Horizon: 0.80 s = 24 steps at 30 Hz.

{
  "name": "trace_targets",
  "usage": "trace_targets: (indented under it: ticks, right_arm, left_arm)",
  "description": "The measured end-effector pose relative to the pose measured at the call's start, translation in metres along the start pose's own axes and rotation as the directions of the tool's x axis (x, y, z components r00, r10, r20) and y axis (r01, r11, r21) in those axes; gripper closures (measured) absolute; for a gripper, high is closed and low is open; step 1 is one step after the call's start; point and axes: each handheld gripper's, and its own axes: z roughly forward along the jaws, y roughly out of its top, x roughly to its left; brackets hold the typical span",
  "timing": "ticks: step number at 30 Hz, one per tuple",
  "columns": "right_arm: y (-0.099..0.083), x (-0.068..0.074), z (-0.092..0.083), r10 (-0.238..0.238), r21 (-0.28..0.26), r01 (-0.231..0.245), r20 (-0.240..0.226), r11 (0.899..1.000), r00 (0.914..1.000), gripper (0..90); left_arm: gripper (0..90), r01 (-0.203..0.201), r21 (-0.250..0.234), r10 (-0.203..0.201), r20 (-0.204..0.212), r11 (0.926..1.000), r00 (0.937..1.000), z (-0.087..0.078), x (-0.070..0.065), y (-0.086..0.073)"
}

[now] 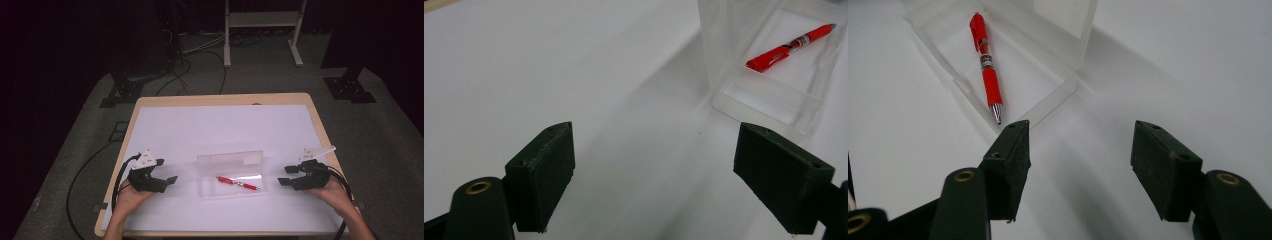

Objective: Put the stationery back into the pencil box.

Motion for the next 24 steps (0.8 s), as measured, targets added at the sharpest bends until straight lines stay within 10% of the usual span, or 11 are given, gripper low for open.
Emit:
trace_targets:
  ticks: [24]
  right_arm:
    - [-0.035,-0.005,-0.016,0.059,-0.006,-0.059,0.046,0.998,0.9972,38.8]
  left_arm:
    - [15.8,-0.002,0.004,0.002,0.000,1.0000,1.0000,0.000,0.000,-0.001]
